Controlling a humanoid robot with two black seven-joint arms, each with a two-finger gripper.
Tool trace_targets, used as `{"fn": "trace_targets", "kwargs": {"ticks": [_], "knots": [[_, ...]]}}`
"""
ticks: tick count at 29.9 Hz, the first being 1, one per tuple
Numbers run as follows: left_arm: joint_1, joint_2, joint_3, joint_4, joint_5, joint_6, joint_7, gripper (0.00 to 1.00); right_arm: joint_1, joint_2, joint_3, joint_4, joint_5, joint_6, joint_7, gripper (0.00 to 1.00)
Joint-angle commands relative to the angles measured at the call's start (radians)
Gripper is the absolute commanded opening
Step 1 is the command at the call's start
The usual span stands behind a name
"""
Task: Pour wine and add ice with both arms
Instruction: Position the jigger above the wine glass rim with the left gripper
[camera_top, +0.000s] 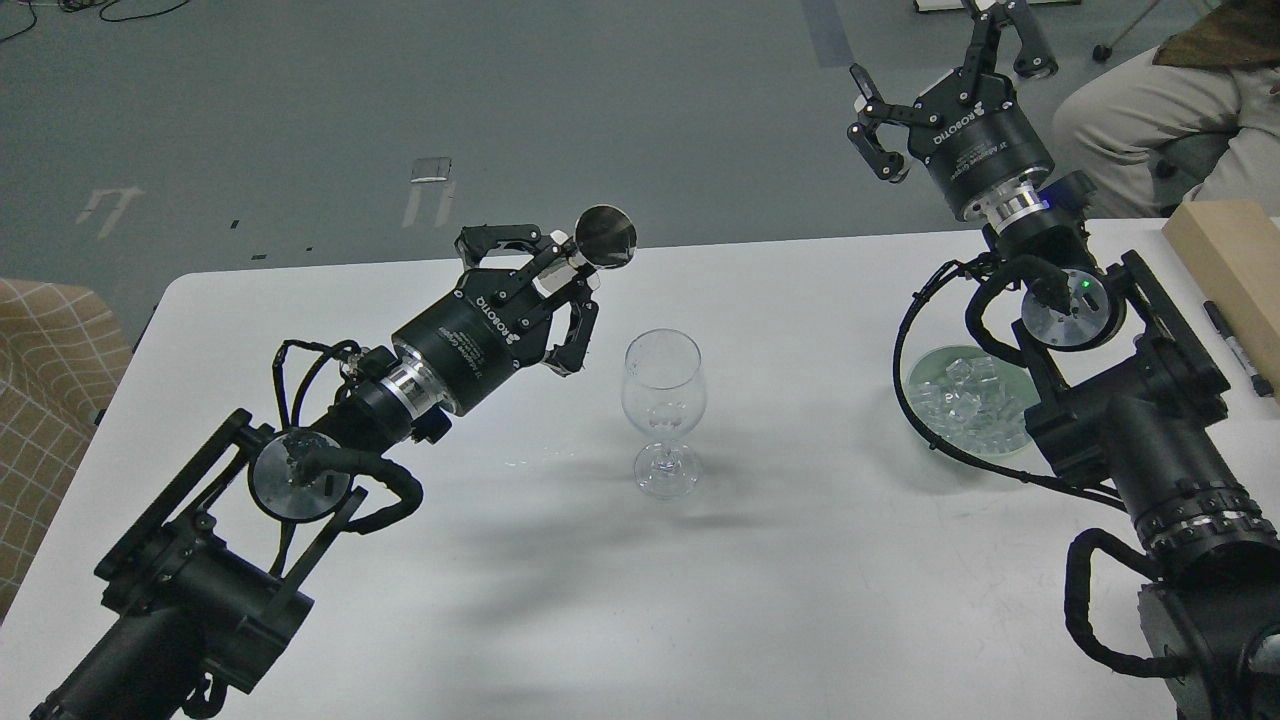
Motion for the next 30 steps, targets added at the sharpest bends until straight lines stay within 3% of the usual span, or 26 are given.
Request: {"fn": "trace_targets", "kwargs": {"ticks": [1, 30], "knots": [[0.001, -0.002, 0.000, 0.000, 0.029, 0.000, 0.002, 0.11, 0.000, 0.000, 0.000, 0.000, 0.000, 0.000, 0.000, 1.00], [-0.023, 0.005, 0.049, 0.000, 0.098, 0.000, 0.002, 0.11, -0.002, 0.000, 0.000, 0.000, 0.000, 0.000, 0.000, 1.00]]}}
